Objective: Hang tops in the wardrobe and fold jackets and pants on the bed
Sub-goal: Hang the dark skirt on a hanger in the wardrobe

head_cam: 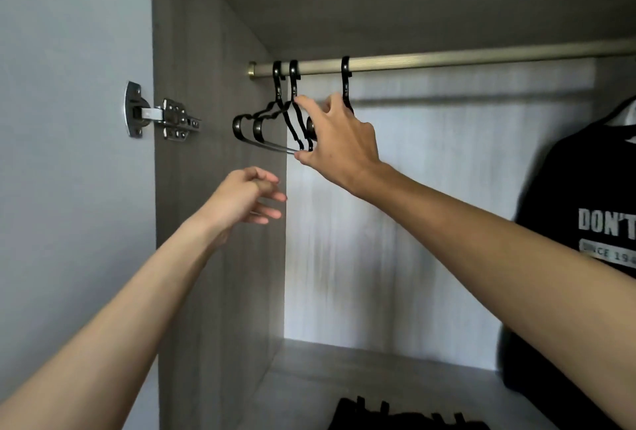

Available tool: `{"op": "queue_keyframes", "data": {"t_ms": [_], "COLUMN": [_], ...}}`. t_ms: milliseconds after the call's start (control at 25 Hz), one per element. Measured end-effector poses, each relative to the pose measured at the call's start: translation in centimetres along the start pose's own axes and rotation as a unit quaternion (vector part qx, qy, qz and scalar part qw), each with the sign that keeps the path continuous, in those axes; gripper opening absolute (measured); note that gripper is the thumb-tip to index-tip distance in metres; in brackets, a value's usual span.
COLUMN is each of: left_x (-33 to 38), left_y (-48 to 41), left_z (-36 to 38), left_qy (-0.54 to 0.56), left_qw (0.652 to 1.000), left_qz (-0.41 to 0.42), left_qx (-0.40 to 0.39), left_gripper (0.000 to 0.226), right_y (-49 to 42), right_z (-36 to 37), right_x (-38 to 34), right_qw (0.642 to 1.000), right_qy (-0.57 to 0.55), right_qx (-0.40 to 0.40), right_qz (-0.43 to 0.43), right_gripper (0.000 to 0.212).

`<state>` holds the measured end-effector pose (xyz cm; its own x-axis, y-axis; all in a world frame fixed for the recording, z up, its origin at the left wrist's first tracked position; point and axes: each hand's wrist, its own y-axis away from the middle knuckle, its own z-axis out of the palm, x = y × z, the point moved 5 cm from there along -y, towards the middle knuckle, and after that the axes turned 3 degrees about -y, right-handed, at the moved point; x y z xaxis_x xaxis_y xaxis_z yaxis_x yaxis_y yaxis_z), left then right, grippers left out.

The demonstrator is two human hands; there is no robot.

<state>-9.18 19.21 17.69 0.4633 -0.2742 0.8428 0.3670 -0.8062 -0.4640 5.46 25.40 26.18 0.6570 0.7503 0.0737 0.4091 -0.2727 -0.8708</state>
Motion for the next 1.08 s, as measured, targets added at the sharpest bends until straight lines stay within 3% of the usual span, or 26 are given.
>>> {"op": "queue_keyframes", "data": {"t_ms": [120, 360, 720, 800, 920, 1000, 1080], "left_x": [-0.7, -1.6, -0.9, 0.0, 0.5, -0.2, -1.1], "left_y": [-0.3, -1.1, -2.1, -2.4, -3.2, -3.8, -3.5], "left_z": [-0.5, 0.2, 6.4, 7.5, 9.4, 10.5, 12.1], "left_qy": [-0.004, -0.013, -0.009, 0.017, 0.031, -0.016, -0.093], "left_qw": [1.000, 1.000, 0.992, 0.993, 0.994, 0.993, 0.983], "left_qz": [-0.001, 0.001, 0.020, 0.047, 0.091, 0.116, 0.147], "left_qx": [-0.004, -0.024, -0.127, -0.103, -0.048, 0.012, 0.060], "left_gripper": [0.017, 0.017, 0.015, 0.012, 0.008, 0.026, 0.048], "right_y": [-1.7, -2.8, -0.8, 0.4, 3.7, 7.1, 11.5], "right_z": [0.6, 0.5, -5.3, -6.6, -7.7, -7.5, -6.8], "right_x": [-0.6, 0.0, 6.1, 6.8, 8.8, 10.3, 12.5], "right_qw": [0.997, 0.997, 0.987, 0.982, 0.985, 0.981, 0.945], "right_qy": [0.075, 0.079, -0.053, -0.046, -0.047, -0.122, -0.266], "right_qx": [0.005, 0.002, 0.147, 0.183, 0.168, 0.150, 0.152], "right_qz": [-0.004, -0.009, 0.035, 0.004, -0.003, 0.032, 0.119], "right_gripper": [0.050, 0.029, 0.030, 0.033, 0.030, 0.028, 0.031]}}
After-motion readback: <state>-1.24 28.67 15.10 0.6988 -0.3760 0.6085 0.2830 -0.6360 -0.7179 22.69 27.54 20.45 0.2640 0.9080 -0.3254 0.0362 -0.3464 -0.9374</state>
